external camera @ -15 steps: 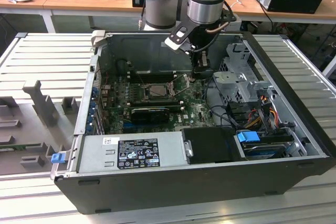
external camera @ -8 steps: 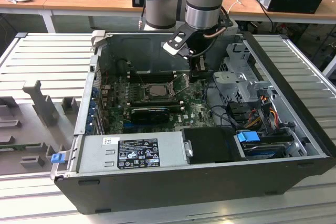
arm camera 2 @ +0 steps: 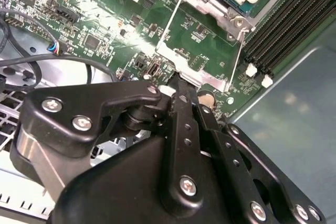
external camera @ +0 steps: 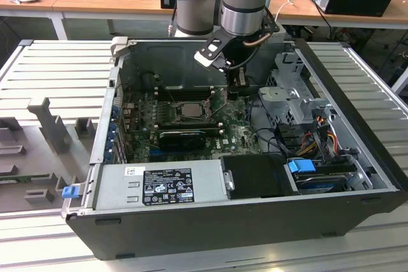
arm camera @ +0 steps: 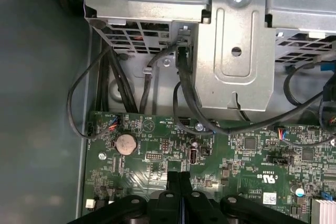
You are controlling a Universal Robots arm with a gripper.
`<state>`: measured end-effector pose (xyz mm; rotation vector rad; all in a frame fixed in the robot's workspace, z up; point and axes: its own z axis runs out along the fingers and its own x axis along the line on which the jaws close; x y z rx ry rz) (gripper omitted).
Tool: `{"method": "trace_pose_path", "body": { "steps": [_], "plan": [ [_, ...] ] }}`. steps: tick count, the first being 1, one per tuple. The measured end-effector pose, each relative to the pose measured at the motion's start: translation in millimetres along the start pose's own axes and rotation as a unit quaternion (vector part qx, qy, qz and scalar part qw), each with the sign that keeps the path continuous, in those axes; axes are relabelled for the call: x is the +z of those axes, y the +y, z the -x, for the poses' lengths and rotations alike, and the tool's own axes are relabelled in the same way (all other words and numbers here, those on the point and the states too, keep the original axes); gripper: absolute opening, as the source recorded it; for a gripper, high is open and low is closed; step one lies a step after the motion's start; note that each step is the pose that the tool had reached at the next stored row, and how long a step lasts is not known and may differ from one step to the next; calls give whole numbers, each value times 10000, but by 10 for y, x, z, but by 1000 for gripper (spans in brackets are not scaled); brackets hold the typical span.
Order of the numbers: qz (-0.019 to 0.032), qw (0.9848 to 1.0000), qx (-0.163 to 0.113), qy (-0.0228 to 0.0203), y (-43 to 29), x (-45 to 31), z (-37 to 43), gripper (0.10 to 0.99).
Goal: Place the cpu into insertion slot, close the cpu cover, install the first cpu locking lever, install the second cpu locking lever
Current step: 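Close the cpu cover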
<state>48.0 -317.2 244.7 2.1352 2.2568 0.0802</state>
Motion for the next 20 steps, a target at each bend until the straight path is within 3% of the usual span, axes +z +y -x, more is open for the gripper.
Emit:
{"method": "trace_pose_path", "body": {
  "steps": [20],
  "plan": [
    [0,10000,0,0,-81,-17,-5,106]
  ]
}}
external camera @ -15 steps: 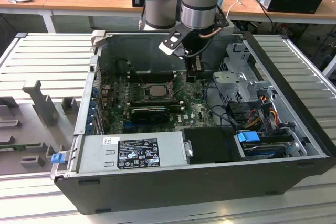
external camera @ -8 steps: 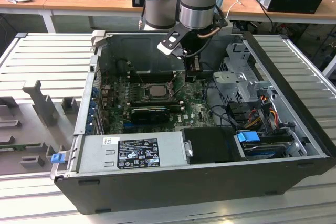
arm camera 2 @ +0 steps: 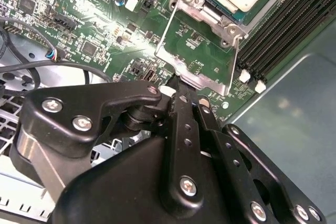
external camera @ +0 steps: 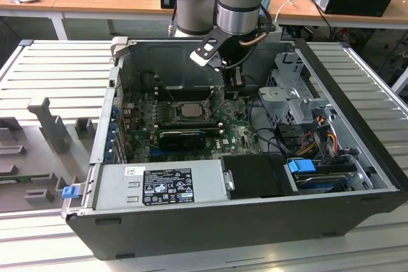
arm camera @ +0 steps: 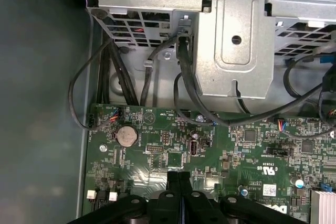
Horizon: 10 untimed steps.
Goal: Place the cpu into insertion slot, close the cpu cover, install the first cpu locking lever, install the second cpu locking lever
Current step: 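Close the cpu cover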
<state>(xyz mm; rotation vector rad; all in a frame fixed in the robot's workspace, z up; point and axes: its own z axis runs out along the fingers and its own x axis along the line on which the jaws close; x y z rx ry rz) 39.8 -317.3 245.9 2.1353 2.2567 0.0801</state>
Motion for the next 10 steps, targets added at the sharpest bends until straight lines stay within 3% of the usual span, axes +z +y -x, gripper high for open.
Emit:
{"method": "trace_pose_path", "body": {
  "steps": [10],
  "plan": [
    [0,10000,0,0,-63,-4,-4,106]
  ]
}}
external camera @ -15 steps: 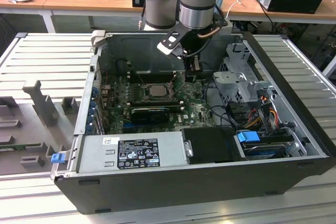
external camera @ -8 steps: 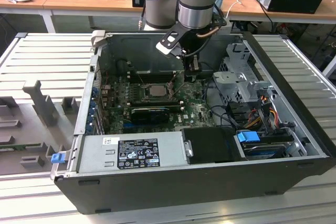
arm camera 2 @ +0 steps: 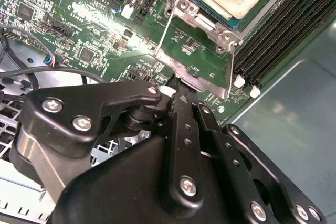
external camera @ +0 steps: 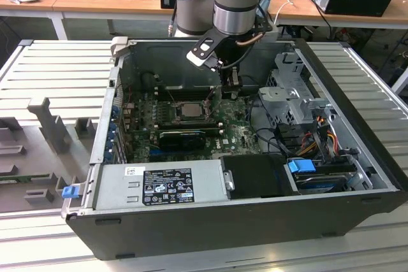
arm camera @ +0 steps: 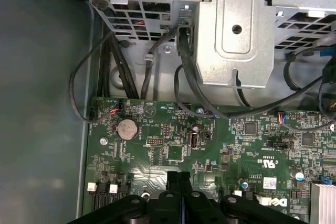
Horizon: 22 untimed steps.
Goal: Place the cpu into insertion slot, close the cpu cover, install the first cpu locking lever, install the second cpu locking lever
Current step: 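Close the cpu cover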
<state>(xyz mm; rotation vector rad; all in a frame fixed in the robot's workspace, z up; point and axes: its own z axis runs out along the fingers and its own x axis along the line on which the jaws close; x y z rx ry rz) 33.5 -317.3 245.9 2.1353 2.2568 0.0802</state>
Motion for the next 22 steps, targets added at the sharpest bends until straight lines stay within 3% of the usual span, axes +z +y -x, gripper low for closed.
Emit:
{"method": "trace_pose_path", "body": {
  "steps": [22],
  "plan": [
    [0,10000,0,0,-111,-7,-6,106]
  ]
}}
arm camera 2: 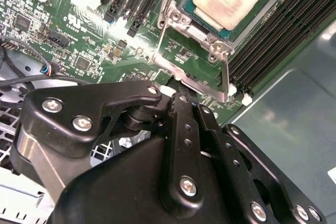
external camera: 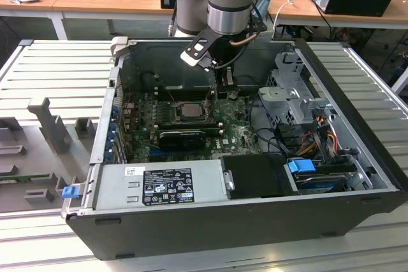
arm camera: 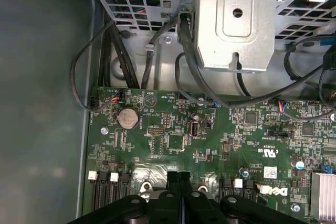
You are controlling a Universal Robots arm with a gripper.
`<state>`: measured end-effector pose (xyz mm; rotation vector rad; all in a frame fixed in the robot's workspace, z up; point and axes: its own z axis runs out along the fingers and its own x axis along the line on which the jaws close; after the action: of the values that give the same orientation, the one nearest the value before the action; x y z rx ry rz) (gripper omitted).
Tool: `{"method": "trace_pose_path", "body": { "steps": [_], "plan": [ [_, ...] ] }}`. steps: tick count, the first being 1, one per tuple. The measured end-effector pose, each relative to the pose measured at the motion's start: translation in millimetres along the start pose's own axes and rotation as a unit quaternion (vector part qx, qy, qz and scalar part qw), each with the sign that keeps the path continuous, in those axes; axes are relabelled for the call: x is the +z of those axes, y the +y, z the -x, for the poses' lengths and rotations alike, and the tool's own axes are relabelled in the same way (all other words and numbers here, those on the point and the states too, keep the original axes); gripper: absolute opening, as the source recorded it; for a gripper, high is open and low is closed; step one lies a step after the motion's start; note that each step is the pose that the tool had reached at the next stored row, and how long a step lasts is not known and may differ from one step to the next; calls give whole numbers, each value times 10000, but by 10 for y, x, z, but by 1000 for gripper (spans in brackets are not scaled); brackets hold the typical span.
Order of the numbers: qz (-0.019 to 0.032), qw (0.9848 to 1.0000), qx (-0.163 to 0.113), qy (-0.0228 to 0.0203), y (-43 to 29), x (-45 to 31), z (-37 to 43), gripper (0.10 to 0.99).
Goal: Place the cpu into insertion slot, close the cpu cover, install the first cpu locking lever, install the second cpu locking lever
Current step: 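Close the cpu cover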
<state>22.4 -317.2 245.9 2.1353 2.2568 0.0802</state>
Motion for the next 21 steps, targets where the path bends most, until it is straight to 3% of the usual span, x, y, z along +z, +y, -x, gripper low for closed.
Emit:
{"method": "trace_pose_path", "body": {
  "steps": [13,18,21],
  "plan": [
    [0,10000,0,0,-133,-7,-8,106],
    [1,10000,0,4,-273,0,-16,106],
    [0,10000,0,3,-334,44,-18,106]
  ]
}}
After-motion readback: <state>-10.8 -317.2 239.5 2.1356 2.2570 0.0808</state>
